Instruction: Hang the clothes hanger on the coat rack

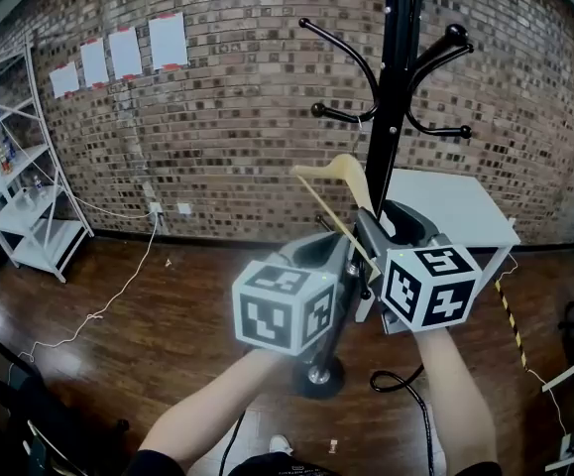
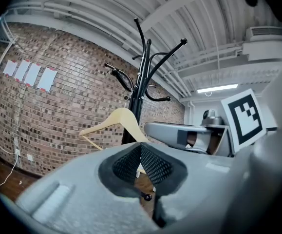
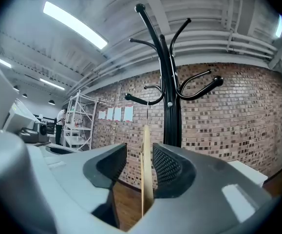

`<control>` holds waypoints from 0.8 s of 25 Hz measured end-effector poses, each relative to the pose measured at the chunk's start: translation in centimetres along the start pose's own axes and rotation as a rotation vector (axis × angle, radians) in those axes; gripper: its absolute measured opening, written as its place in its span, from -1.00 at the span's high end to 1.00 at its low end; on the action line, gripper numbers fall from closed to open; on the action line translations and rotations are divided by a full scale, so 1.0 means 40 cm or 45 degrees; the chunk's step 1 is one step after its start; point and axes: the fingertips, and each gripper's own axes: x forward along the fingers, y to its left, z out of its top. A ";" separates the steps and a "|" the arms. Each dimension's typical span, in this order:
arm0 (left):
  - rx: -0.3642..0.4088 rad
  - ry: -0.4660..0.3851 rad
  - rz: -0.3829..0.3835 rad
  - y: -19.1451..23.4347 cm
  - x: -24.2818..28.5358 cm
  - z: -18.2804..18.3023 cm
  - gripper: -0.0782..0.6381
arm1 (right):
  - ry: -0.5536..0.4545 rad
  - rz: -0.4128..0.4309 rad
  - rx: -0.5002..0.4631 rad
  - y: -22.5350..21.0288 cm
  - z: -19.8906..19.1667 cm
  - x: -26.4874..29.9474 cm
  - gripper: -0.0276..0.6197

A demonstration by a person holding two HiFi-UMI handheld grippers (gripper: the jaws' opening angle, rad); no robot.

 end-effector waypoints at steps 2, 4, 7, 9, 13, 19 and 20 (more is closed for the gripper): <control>0.008 -0.010 0.032 -0.014 -0.020 -0.007 0.77 | -0.014 0.014 0.002 0.015 -0.002 -0.030 0.40; 0.025 -0.022 0.071 -0.030 -0.043 -0.015 0.77 | -0.021 0.035 0.007 0.035 -0.010 -0.065 0.43; 0.060 -0.040 0.140 -0.055 -0.085 -0.039 0.77 | -0.036 0.052 -0.004 0.070 -0.033 -0.120 0.53; 0.075 -0.039 0.178 -0.073 -0.115 -0.063 0.77 | -0.037 0.064 0.003 0.093 -0.056 -0.155 0.55; 0.083 -0.022 0.234 -0.116 -0.163 -0.136 0.77 | -0.041 0.076 0.058 0.123 -0.123 -0.231 0.73; 0.169 0.008 0.302 -0.164 -0.202 -0.220 0.77 | -0.015 0.066 0.082 0.152 -0.219 -0.313 0.91; 0.182 0.014 0.306 -0.169 -0.201 -0.224 0.77 | -0.008 0.057 0.074 0.152 -0.227 -0.319 0.91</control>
